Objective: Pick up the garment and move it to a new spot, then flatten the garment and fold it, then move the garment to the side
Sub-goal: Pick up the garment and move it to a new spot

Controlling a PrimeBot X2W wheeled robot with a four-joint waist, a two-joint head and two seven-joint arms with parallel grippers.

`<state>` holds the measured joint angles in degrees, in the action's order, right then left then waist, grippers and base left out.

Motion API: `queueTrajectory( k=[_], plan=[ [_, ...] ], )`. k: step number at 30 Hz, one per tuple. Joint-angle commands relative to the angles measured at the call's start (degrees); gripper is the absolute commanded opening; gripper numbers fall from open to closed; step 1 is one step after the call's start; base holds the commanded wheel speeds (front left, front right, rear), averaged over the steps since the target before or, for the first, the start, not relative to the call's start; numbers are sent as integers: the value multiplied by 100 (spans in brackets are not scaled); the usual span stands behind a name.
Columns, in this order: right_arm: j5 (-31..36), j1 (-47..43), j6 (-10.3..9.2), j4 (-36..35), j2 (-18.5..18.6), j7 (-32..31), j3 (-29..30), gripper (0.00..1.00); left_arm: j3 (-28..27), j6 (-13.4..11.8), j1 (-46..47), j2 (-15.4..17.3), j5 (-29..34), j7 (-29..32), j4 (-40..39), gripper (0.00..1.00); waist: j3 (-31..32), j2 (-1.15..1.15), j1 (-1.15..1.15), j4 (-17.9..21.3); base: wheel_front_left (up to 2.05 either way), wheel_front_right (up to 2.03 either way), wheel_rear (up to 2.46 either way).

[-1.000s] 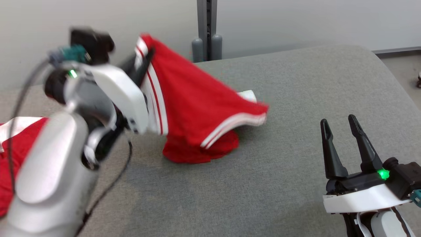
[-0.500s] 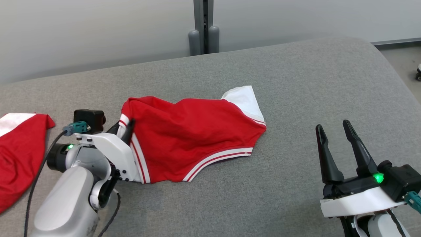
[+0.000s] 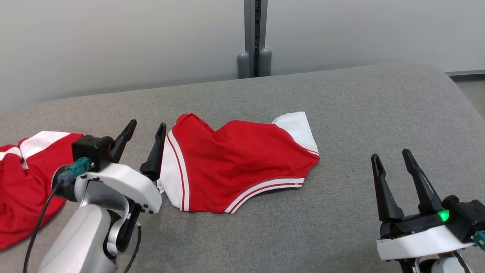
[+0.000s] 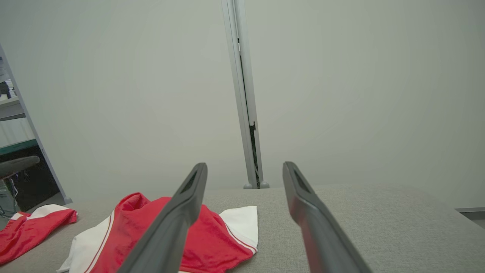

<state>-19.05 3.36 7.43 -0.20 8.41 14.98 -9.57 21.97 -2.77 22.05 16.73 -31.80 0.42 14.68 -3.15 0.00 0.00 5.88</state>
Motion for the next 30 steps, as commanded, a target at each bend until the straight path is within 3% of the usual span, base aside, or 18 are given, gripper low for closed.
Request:
queueTrajectory(
  k=[1,8,16,30],
  plan=[
    [-17,-88,11,-53,41,26,35,100,-70,-131,-242,36,36,-116,-247,100,59,0,0,-47,0,0,0],
    [-38,-370,11,-225,-8,26,192,100,-333,-698,-1125,169,266,-734,-1168,100,99,0,0,-121,0,0,0],
    [-42,-664,11,-287,-66,27,567,100,-509,-1128,-1768,133,401,-1198,-1484,100,55,0,0,-221,0,0,0],
    [-6,-779,11,-246,-40,-115,605,100,-423,-1096,-2079,-54,469,-1463,-1439,100,132,0,0,-330,0,0,0]
  ],
)
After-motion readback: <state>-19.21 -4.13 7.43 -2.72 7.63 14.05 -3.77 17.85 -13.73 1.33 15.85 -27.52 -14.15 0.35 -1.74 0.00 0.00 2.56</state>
